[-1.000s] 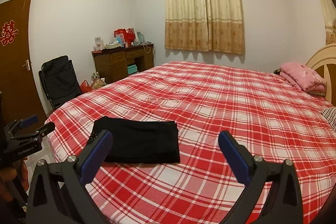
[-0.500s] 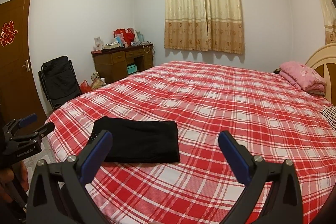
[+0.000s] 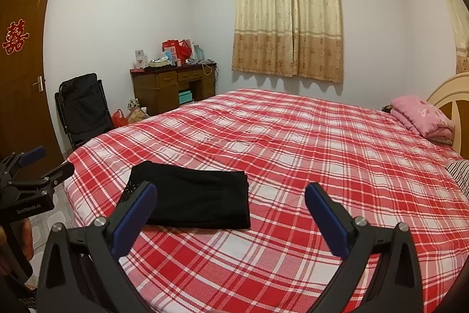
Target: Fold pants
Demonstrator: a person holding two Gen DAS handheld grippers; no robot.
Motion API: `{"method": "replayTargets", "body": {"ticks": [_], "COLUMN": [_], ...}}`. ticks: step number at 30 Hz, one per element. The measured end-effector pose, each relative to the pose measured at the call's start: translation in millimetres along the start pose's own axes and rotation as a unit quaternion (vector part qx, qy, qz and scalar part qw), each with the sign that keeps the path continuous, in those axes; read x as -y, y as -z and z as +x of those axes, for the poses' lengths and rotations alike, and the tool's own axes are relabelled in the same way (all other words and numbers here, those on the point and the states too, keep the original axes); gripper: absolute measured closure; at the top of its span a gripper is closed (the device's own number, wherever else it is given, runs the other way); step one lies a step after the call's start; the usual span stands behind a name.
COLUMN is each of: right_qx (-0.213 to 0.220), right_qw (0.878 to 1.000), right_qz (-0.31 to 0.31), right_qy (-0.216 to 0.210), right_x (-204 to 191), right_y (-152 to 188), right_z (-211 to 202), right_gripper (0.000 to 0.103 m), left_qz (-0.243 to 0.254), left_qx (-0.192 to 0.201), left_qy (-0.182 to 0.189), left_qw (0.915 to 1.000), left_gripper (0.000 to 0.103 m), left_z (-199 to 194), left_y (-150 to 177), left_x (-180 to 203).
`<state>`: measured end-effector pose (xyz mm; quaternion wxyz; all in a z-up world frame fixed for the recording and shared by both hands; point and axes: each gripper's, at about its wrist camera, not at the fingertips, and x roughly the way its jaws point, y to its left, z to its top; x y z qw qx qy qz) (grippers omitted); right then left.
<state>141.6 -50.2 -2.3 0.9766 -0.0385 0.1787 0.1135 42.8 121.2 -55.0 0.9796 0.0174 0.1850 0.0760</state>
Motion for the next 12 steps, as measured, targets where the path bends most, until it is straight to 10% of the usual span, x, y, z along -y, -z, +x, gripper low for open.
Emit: {"method": "replayTargets", "body": {"ticks": [12], "right_qx": [-0.009], "right_qw": [1.0], "right_qz": [-0.003], "right_qy": [-0.001], "right_x": [-1.8], "right_y": [3.2], "right_z": [5.8], "right_gripper": [0.0], "left_qz": [0.002], "left_qx": [-0.006], "left_qy": [0.009], "left_qw": [0.9999], "left_gripper": [0.001], "left_z": [4.0], "left_y": [6.6], "left_x": [-0.6]}}
